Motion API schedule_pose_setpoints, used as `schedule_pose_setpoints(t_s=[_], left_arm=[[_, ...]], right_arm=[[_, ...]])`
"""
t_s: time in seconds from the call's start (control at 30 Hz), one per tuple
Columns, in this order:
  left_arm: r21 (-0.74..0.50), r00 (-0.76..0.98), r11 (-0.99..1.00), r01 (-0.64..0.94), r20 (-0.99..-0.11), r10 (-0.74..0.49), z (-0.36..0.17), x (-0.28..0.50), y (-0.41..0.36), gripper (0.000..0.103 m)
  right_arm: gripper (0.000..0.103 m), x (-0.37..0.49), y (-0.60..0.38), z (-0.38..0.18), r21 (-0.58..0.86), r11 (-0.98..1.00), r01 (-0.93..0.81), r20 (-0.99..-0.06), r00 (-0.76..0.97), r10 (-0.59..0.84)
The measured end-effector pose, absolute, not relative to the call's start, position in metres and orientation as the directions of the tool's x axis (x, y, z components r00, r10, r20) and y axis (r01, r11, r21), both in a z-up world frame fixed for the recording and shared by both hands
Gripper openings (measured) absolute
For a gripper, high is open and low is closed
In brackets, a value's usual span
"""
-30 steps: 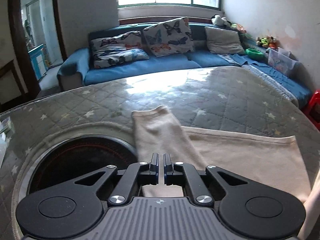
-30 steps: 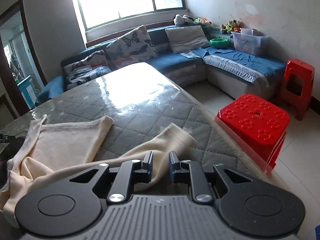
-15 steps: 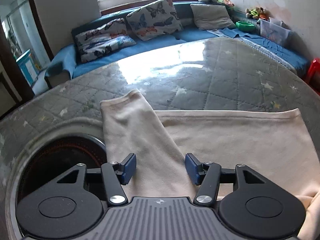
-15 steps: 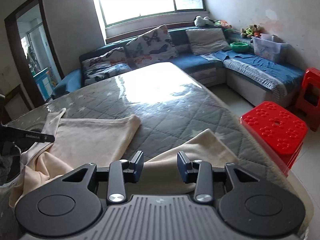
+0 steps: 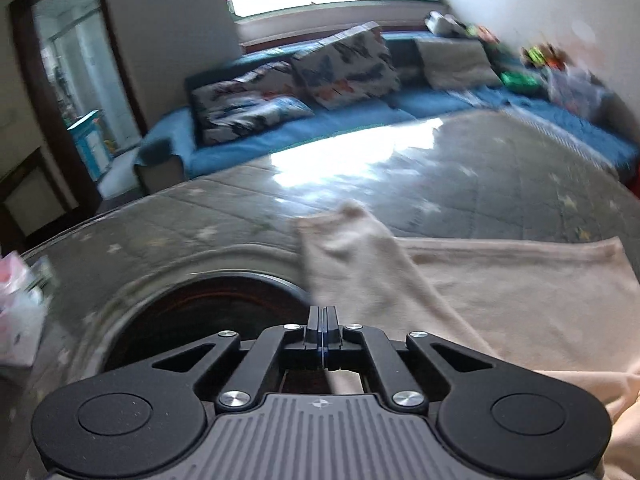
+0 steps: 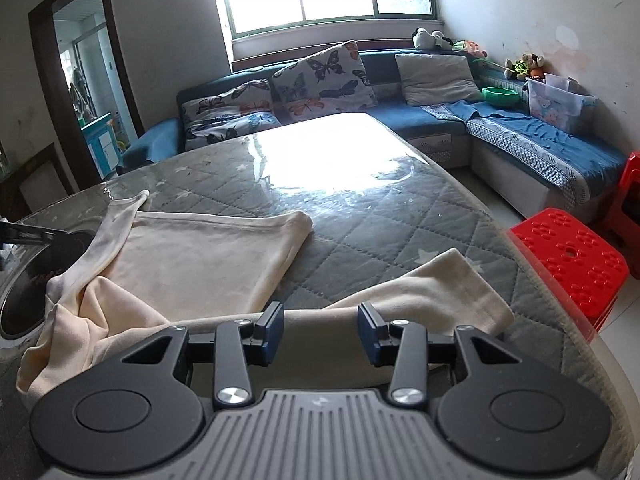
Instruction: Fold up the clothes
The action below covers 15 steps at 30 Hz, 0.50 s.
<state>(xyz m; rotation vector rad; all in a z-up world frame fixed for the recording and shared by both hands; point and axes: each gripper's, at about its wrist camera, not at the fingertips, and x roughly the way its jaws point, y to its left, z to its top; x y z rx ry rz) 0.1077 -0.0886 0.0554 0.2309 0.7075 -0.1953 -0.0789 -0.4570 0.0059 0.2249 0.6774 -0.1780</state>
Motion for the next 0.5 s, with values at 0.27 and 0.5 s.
schedule_pose_setpoints(t_s=[0.27,0.5], left_arm=[[0.086,0.749,0.983,0.16,-0.66,-0.064,0.065,0.087,-0.038,0.001],[0.061,0.729,0.986,0.156,-0.68,-0.073,0.058,0.063,-0.021,0.014]], right_arm=[[0.044,-0.085,-0.445,0.014,0.141,0.968,0.21,-0.624,0.778,-0.078],[0.049,-0.088,-0.429,0.026,0.122,0.979,0.162,-0.605,0.794,-0.056]])
